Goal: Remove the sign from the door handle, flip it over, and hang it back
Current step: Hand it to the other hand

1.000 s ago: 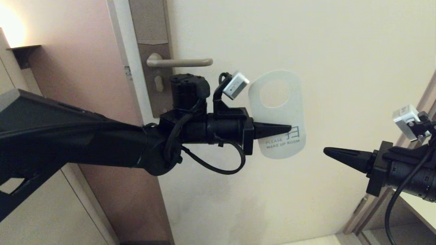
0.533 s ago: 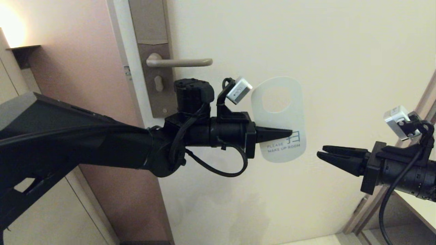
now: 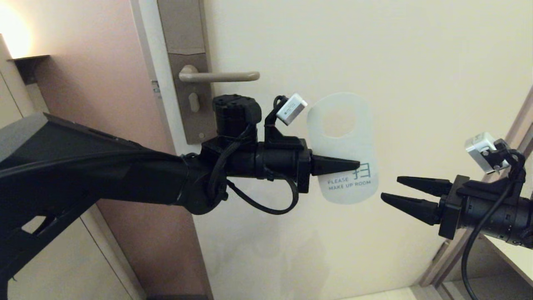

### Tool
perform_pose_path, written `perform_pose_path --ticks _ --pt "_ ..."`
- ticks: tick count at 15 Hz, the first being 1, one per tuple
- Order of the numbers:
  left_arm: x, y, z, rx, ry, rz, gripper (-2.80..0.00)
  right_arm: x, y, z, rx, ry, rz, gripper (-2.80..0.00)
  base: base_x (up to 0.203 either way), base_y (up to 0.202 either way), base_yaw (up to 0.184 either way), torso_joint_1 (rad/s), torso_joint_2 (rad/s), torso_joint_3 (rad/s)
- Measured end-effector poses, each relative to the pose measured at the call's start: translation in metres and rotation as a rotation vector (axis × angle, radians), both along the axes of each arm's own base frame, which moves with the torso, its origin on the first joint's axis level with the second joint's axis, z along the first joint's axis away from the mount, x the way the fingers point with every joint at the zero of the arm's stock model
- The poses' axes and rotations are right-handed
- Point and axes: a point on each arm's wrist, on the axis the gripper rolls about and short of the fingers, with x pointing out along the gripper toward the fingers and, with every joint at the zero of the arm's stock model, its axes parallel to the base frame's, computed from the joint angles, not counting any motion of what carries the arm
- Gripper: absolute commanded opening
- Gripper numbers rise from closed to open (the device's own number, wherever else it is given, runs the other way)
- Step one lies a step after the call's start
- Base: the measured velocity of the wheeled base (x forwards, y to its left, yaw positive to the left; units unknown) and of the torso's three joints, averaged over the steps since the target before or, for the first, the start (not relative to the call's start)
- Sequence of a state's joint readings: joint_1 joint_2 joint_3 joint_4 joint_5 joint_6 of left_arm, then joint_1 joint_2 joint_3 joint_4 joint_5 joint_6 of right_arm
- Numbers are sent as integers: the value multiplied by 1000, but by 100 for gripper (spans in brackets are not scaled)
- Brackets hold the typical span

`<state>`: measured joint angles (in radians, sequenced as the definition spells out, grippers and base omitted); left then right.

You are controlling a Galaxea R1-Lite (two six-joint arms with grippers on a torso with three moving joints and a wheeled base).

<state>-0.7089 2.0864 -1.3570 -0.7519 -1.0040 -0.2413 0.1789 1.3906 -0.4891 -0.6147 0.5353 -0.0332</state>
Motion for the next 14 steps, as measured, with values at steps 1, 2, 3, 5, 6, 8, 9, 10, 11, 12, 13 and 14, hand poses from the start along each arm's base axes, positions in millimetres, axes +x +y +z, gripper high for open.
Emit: perform_pose_path --ticks 1,2,3,5,6,8,9,10,11,12,13,14 --pt "-1 -2 3 -5 11 -5 -280 0 0 0 -1 1 0 0 0 0 0 0 0 0" --pt "-1 -5 6 -11 12 -13 -280 0 0 0 -1 1 0 0 0 0 0 0 0 0" --pt "-2 -7 7 -14 11 -25 -280 0 0 0 0 0 0 0 0 0 0 0 0 0" --pt "-4 -10 7 -13 9 -82 -280 0 0 1 0 -5 0 0 0 0 0 0 0 0" --pt "-4 -11 6 -12 10 -96 -280 0 0 3 2 -10 -1 0 0 0 0 0 0 0" --pt "-5 -15 5 -13 9 -107 -280 0 0 5 4 -20 1 0 0 0 0 0 0 0" --pt "-7 -18 6 -15 8 -114 -280 -1 0 5 6 -23 9 0 0 0 0 0 0 0" --pt "-8 -20 6 -16 15 -121 -280 -2 1 6 11 -26 28 0 0 0 0 0 0 0" --pt "-8 -22 7 -17 19 -126 -280 -3 1 8 19 -32 52 0 0 0 0 0 0 0" --pt "-8 -24 7 -19 19 -130 -280 -5 1 10 26 -41 79 0 0 0 0 0 0 0" --pt "-7 -25 8 -22 16 -133 -280 -8 1 10 29 -44 92 0 0 0 0 0 0 0" --pt "-6 -25 9 -26 11 -133 -280 -10 0 10 30 -44 96 0 0 0 0 0 0 0"
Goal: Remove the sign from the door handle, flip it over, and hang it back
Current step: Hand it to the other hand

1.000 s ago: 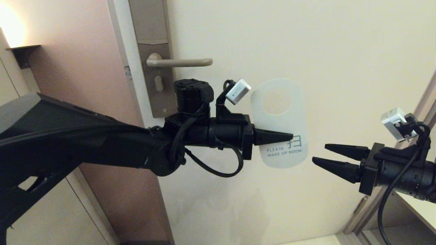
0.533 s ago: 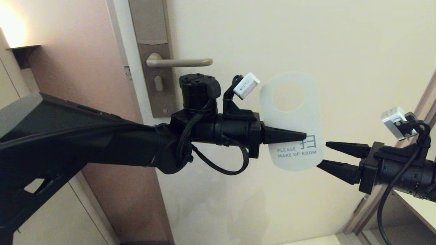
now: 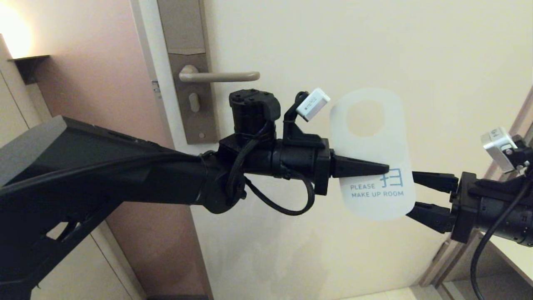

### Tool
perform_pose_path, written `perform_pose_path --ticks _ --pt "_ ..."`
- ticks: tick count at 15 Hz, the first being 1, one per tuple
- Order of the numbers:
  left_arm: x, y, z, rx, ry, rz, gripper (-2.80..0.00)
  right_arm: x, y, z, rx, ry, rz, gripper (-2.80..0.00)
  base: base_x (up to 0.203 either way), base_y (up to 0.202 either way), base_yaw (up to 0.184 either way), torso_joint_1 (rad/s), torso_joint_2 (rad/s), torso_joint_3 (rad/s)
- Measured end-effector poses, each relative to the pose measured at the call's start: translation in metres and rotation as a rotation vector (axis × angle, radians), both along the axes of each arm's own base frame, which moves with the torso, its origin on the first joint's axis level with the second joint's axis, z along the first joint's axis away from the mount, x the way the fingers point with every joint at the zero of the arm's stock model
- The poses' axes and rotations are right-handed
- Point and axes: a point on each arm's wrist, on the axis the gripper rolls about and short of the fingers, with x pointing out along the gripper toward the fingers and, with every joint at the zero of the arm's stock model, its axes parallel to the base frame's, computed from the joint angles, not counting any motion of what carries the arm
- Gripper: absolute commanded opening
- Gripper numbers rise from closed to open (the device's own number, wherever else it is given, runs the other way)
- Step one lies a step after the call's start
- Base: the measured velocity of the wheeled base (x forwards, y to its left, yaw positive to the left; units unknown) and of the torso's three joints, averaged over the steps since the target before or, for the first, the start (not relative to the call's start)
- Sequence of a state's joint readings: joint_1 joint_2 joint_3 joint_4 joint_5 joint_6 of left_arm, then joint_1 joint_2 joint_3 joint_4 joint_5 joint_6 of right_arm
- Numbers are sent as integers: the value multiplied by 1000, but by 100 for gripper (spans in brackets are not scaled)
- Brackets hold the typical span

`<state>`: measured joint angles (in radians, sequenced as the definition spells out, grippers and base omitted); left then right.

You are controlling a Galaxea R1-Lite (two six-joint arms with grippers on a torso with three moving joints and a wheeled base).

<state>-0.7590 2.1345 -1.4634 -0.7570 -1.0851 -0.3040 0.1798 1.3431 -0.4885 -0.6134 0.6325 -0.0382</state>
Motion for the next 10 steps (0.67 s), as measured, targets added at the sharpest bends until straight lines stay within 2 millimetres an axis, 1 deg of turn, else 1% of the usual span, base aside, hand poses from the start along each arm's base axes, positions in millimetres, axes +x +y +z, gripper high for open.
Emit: perform_pose_path --ticks 4,7,10 --pt "9 3 2 -8 -7 19 -280 -9 -1 -7 2 19 28 0 0 0 0 0 0 0" --pt "10 3 2 -5 4 -6 -280 -13 -1 -12 3 38 54 0 0 0 0 0 0 0" --pt "7 -1 2 -4 8 -20 -280 -10 -1 -12 5 41 58 0 0 0 0 0 0 0"
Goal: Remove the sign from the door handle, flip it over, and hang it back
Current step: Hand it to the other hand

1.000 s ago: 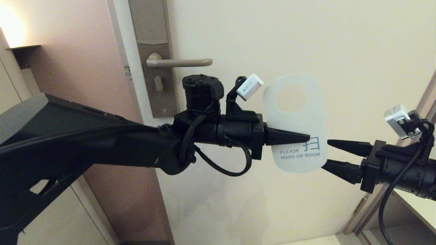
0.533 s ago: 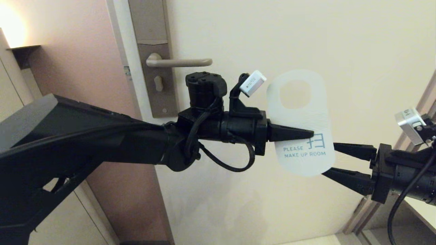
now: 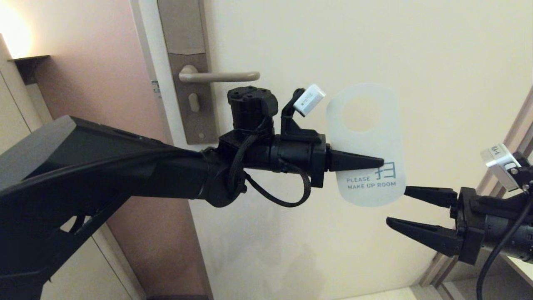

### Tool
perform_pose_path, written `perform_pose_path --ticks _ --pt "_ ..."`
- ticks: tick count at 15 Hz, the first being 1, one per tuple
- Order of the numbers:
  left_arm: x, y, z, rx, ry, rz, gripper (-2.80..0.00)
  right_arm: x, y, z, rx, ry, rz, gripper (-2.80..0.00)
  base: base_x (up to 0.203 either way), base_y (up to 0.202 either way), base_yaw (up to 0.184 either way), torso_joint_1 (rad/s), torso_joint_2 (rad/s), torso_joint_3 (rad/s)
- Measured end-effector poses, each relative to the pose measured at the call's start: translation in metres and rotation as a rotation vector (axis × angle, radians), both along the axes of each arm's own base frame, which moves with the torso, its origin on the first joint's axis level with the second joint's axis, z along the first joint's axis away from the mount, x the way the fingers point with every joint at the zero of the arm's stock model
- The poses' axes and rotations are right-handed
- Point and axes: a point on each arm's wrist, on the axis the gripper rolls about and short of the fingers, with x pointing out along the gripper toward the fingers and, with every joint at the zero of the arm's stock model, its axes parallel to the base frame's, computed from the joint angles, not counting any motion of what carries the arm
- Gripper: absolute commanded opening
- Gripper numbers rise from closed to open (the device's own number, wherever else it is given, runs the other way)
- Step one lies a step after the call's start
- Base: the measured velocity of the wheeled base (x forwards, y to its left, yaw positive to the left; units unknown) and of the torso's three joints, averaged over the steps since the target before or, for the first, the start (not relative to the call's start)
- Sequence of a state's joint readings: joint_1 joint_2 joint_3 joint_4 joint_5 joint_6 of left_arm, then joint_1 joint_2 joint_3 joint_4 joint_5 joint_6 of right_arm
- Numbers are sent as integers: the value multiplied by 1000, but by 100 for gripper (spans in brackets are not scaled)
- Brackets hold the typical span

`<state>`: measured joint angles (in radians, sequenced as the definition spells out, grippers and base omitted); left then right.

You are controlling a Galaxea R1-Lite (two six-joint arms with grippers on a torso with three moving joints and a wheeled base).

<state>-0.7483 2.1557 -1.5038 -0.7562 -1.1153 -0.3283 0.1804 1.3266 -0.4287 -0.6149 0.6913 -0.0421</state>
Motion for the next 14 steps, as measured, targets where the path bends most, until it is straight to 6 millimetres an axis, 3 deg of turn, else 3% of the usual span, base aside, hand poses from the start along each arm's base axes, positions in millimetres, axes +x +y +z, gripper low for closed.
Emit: perform_pose_path --ticks 5,14 --pt "-9 -9 -1 2 7 -25 -280 10 2 7 4 -16 -3 0 0 0 0 0 0 0" --pt "-5 -13 -6 -5 9 -13 -280 16 12 21 24 -55 31 0 0 0 0 0 0 0"
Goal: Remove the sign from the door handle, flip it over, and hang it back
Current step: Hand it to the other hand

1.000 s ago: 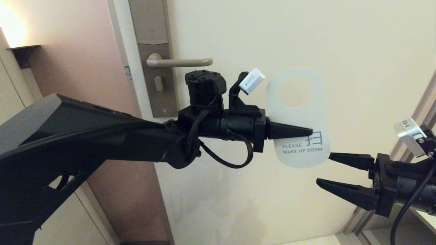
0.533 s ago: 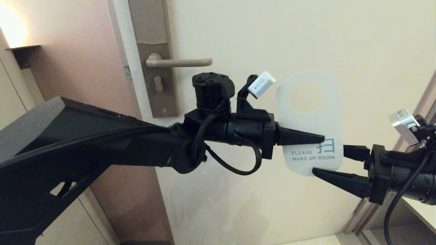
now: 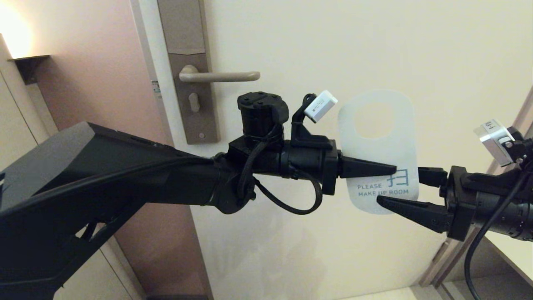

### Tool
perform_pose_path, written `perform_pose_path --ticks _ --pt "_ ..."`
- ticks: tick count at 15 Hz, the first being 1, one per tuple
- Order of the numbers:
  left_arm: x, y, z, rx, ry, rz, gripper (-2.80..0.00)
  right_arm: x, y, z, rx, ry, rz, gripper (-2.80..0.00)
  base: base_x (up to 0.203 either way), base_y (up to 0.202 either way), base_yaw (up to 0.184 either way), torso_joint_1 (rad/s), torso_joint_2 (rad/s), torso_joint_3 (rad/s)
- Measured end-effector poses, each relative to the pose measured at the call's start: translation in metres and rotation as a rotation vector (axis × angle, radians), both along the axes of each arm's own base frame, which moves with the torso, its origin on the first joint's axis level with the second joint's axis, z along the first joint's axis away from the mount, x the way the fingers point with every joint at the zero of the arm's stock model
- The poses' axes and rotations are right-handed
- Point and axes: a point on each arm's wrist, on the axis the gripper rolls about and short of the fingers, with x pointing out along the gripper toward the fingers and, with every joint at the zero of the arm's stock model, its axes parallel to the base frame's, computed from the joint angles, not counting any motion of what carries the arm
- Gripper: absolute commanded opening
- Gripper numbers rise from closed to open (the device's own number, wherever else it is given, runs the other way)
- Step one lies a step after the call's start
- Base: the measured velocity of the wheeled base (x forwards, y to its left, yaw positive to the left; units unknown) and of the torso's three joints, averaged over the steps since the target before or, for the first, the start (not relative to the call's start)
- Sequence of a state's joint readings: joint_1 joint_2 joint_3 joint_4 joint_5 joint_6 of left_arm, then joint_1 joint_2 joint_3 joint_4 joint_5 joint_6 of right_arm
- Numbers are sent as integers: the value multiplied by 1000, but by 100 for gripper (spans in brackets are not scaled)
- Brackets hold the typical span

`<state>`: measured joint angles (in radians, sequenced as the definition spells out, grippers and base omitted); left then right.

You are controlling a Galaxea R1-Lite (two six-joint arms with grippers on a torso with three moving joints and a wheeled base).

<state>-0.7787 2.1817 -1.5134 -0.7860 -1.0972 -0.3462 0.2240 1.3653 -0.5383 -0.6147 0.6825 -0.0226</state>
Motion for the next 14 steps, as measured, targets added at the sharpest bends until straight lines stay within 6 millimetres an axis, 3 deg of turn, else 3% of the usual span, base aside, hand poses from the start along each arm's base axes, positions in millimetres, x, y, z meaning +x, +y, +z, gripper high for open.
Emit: perform_pose_path --ticks 7,14 --pt "-3 -15 -1 -36 20 62 -280 0 3 0 1 0 14 0 0 0 0 0 0 0" --pt "-4 -17 -1 -36 24 57 -280 -1 3 -2 -1 10 16 0 0 0 0 0 0 0"
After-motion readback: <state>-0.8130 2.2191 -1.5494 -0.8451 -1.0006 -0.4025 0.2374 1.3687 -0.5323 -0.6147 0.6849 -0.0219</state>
